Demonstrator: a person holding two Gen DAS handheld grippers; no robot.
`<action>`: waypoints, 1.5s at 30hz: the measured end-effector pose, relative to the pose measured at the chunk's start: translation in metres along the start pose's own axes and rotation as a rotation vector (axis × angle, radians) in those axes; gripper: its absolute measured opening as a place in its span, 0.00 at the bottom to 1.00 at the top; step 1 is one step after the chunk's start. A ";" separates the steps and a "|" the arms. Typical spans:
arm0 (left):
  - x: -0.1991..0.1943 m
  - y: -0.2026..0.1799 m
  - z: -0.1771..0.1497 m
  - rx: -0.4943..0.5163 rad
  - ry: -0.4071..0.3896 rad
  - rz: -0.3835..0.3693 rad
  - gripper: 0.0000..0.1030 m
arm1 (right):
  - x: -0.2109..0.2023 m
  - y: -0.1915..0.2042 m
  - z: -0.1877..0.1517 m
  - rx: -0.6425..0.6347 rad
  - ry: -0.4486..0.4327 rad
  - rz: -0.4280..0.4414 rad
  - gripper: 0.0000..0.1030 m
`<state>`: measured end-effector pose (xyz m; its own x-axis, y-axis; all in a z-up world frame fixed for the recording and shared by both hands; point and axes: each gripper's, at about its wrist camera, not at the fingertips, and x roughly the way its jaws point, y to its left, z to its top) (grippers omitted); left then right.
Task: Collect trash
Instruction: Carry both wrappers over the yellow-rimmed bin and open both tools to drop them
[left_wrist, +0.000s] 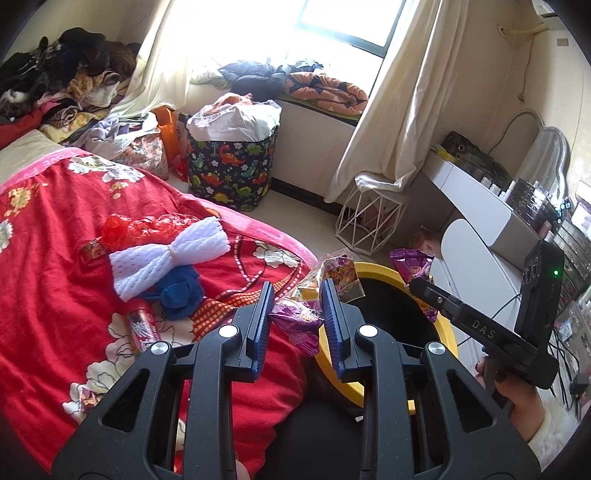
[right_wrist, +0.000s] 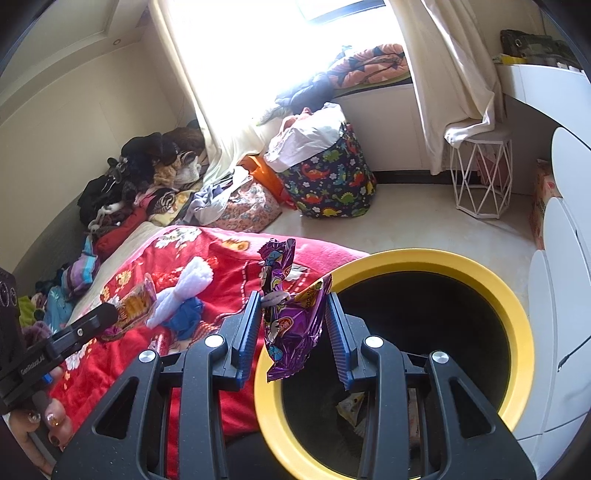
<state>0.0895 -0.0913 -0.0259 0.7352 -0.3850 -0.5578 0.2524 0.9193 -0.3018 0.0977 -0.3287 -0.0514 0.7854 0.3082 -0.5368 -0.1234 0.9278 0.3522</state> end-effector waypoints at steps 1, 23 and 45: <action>0.001 -0.002 0.000 0.003 0.003 -0.003 0.20 | -0.001 -0.003 0.000 0.004 -0.001 -0.003 0.33; 0.034 -0.050 -0.014 0.091 0.071 -0.082 0.20 | -0.005 -0.049 -0.002 0.101 -0.011 -0.107 0.33; 0.080 -0.078 -0.032 0.152 0.181 -0.109 0.20 | -0.002 -0.085 -0.008 0.172 0.011 -0.162 0.35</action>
<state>0.1089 -0.1968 -0.0713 0.5774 -0.4781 -0.6619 0.4260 0.8679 -0.2554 0.1021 -0.4062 -0.0865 0.7797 0.1615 -0.6050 0.1093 0.9163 0.3854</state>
